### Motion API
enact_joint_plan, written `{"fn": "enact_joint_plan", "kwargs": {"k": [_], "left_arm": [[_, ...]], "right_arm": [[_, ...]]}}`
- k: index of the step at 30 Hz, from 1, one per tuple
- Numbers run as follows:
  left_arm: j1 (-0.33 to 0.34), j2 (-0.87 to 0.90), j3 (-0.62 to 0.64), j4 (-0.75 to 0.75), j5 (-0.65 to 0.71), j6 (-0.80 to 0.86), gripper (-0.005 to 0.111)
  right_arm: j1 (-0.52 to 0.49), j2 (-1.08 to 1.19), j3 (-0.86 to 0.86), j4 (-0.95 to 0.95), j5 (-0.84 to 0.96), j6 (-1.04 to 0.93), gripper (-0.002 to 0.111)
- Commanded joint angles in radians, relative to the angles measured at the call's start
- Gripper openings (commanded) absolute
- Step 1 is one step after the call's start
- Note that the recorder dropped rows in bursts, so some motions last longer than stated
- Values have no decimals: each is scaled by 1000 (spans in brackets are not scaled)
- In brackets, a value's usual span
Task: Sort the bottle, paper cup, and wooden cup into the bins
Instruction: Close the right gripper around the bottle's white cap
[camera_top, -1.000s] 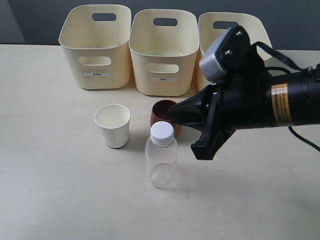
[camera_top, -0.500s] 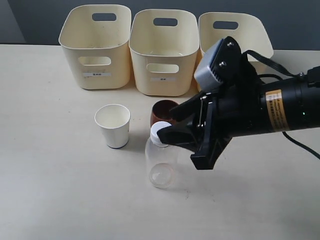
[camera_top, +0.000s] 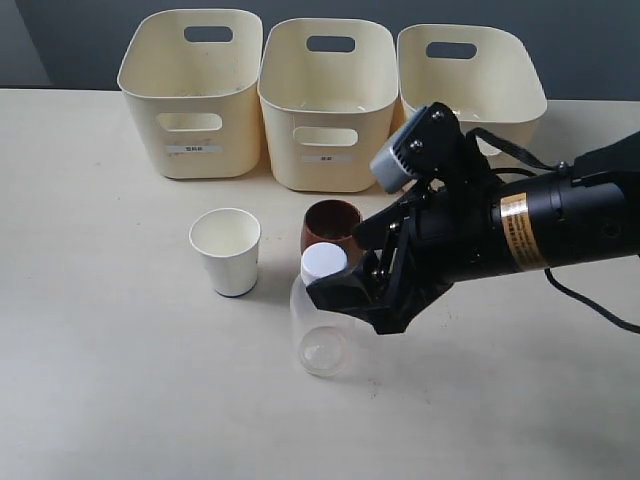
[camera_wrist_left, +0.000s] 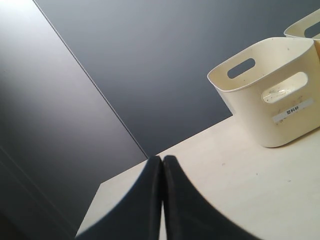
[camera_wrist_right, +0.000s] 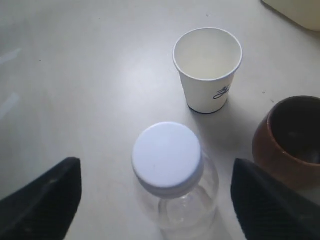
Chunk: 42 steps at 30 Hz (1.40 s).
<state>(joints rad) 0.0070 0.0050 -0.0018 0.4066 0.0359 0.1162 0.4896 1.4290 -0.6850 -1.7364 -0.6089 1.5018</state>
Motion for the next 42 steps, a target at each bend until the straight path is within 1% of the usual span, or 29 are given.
{"fn": "enact_joint_plan", "kwargs": {"k": [1, 7, 18, 26, 29, 42], "left_arm": [[0, -5, 2, -9, -6, -4, 0], [0, -5, 2, -9, -6, -4, 0], [0, -5, 2, -9, -6, -4, 0], [0, -5, 2, -9, -6, -4, 0], [0, -5, 2, -9, -6, -4, 0], [0, -5, 2, -9, -6, -4, 0]], "right_arm": [[0, 1, 0, 44, 39, -57, 77], [0, 16, -43, 43, -18, -68, 77], [0, 105, -70, 42, 38, -76, 77], [0, 132, -79, 47, 21, -78, 77], [0, 134, -83, 88, 19, -116, 77], [0, 134, -83, 88, 9, -116, 77]]}}
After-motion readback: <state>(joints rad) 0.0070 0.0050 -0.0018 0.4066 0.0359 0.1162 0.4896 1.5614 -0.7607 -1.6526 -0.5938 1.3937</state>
